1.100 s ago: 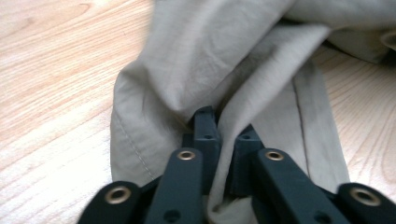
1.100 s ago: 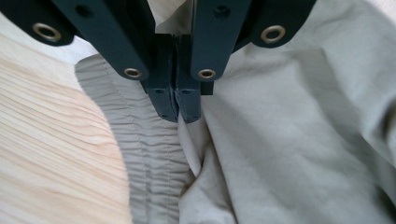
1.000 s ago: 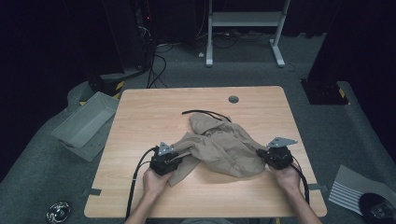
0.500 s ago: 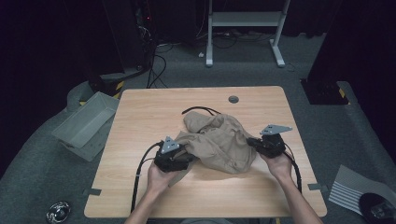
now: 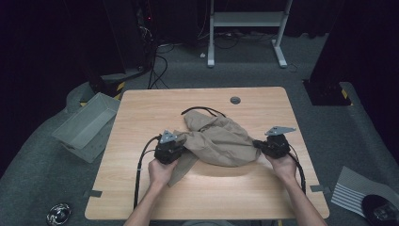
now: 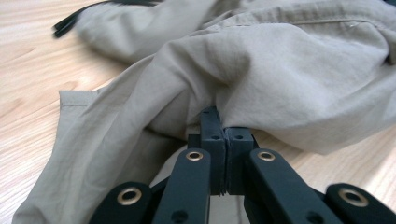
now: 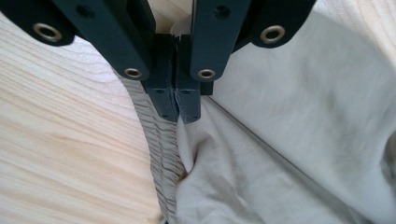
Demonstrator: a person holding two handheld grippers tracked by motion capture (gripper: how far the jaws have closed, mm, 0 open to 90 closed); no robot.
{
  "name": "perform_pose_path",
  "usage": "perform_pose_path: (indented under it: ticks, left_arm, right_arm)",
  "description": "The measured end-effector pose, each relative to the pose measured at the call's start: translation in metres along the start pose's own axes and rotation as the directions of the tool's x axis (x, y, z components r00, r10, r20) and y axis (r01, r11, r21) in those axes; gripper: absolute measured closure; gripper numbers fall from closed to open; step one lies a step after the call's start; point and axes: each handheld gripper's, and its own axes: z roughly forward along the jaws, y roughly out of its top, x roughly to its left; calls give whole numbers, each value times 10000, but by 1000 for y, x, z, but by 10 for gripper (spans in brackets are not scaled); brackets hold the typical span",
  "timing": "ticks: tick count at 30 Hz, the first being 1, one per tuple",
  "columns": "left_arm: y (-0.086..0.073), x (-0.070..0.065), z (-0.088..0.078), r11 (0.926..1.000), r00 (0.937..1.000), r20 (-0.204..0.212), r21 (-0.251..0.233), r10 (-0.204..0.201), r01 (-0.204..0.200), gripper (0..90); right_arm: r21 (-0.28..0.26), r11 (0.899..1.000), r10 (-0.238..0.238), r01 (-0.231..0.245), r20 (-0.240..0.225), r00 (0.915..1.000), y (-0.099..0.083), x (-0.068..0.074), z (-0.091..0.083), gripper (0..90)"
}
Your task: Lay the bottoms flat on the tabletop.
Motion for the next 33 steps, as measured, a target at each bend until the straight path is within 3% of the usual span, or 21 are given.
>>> perform_pose_path:
  ticks: [5, 7, 9, 11, 14, 16, 19, 20, 21, 22, 23, 24, 25, 28, 29, 33]
  left_arm:
    - [-2, 15, 18, 9962, 9969, -367, 492, -702, 720, 892]
    - [-5, 20, 27, 9928, 9952, -606, 868, -774, 825, 891]
    - [-8, 21, 36, 9890, 9935, -1026, 1338, -498, 634, 891]
    - [-8, 23, 39, 9885, 9923, -1113, 1349, -540, 689, 891]
    - [-4, 25, 42, 9876, 9903, -1268, 1383, -565, 740, 891]
    - [0, 26, 46, 9866, 9889, -1343, 1410, -629, 819, 889]
    - [2, 27, 49, 9856, 9888, -1330, 1452, -676, 869, 884]
    - [2, 26, 49, 9865, 9907, -1154, 1386, -715, 873, 845]
    - [2, 26, 49, 9865, 9907, -1154, 1386, -715, 873, 787]
    - [1, 25, 47, 9876, 9924, -1021, 1338, -680, 815, 703]
    - [-3, 21, 41, 9891, 9946, -859, 1306, -575, 685, 634]
    - [-3, 21, 41, 9891, 9946, -859, 1306, -575, 685, 569]
    - [-6, 17, 32, 9917, 9962, -799, 1207, -345, 440, 517]
    - [-11, 12, 19, 9942, 9979, -602, 1025, -249, 310, 426]
    - [-14, 7, 9, 9958, 9989, -439, 890, -155, 194, 410]
    - [-18, -5, -5, 9978, 9999, -11, 640, 142, -141, 368]
  right_arm:
    - [-130, 9999, 21, -21, -24, 10000, 3, 4, 6, 879]
    - [-92, 9999, 85, -88, -240, 9997, 4, 6, 10, 871]
    - [-5, 10000, -24, 24, -294, 9996, 3, 8, 12, 775]
    - [-108, 9998, -172, 171, -101, 9998, 1, 13, 10, 643]
    - [-517, 9969, -606, 601, -87, 9981, -3, 23, 4, 554]
    - [-798, 9885, -1326, 1288, -448, 9902, -5, 39, 0, 533]
    - [-771, 9853, -1580, 1527, -673, 9852, -4, 46, 4, 527]
    - [-255, 9859, -1671, 1655, -795, 9827, -2, 51, 17, 553]
    - [-255, 9859, -1671, 1655, -795, 9827, -2, 51, 17, 553]
    - [307, 9850, -1662, 1699, -977, 9812, -3, 51, 30, 684]
    - [574, 9846, -1586, 1653, -1076, 9815, -3, 51, 37, 749]
    - [574, 9846, -1586, 1653, -1076, 9815, -3, 51, 37, 749]
    - [915, 9836, -1448, 1554, -1129, 9830, -6, 50, 50, 872]
    - [934, 9874, -1174, 1281, -1123, 9867, -4, 50, 56, 899]
    - [940, 9879, -1125, 1230, -1102, 9875, -2, 50, 56, 900]
    - [889, 9883, -1146, 1240, -1046, 9879, 2, 52, 57, 900]
